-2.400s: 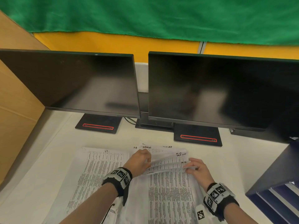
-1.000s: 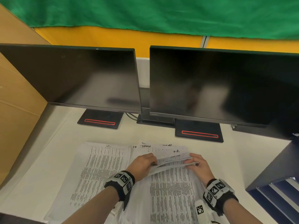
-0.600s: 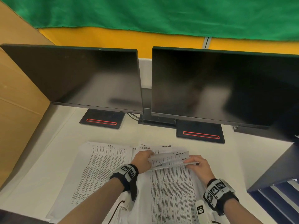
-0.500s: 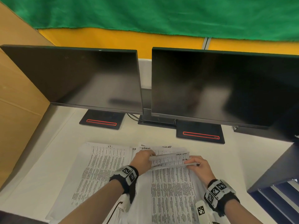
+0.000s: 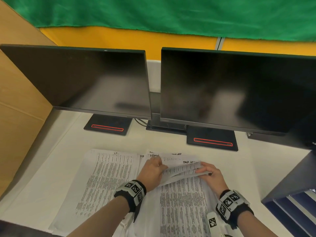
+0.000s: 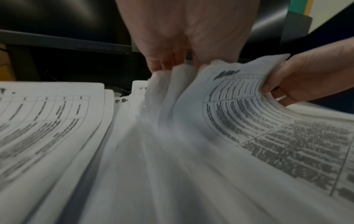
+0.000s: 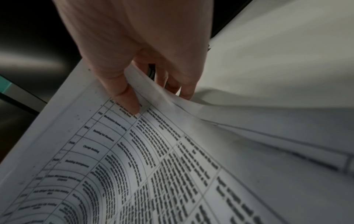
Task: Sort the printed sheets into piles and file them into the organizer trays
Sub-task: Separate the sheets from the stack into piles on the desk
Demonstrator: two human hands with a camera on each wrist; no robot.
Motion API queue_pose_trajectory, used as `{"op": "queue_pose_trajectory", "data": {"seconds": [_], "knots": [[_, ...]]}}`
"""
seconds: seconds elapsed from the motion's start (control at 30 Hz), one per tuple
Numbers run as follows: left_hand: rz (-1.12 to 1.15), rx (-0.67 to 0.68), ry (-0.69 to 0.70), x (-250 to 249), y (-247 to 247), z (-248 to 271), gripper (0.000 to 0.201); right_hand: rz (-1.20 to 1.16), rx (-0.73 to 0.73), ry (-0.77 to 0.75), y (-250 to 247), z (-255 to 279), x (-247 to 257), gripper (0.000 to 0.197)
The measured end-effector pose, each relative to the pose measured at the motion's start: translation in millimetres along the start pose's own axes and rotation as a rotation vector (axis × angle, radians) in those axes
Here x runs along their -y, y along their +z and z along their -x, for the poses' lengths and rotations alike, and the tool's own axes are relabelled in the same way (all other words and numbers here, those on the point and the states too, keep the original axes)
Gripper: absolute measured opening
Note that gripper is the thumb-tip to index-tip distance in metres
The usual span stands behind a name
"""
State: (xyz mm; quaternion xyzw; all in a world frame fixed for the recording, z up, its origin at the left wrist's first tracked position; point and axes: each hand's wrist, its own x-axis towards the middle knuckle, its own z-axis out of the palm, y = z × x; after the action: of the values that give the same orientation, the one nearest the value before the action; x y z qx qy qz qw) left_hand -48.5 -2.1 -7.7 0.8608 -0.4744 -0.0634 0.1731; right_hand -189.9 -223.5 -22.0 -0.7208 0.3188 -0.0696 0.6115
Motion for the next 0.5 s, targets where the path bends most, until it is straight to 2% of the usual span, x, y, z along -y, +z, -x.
{"op": "queue_pose_trajectory", "data": {"seconds": [0.07, 0.17, 0.3, 0.43, 0.5], "knots": [[0.053, -0.017, -0.059, 0, 1, 0, 0.03, -0.007, 0.005, -0.007, 0, 2, 4, 0.035], [0.193, 0.064, -0.158, 1, -1, 1, 0.026, -0.029, 0.022, -0.004, -1, 3, 5, 0.035], [0.263, 0.111, -0.144, 1, -5, 0, 0.021, -0.042, 0.039, -0.013, -1, 0, 2, 0.043], [0.358, 0.147, -0.167, 0, -9, 0, 0.016, -0.024, 0.035, -0.012, -1, -1, 3, 0.028], [0.469, 0.135, -0.228, -2, -13, -1, 0.021, -0.016, 0.034, -0.01, 0, -1, 5, 0.024]]}}
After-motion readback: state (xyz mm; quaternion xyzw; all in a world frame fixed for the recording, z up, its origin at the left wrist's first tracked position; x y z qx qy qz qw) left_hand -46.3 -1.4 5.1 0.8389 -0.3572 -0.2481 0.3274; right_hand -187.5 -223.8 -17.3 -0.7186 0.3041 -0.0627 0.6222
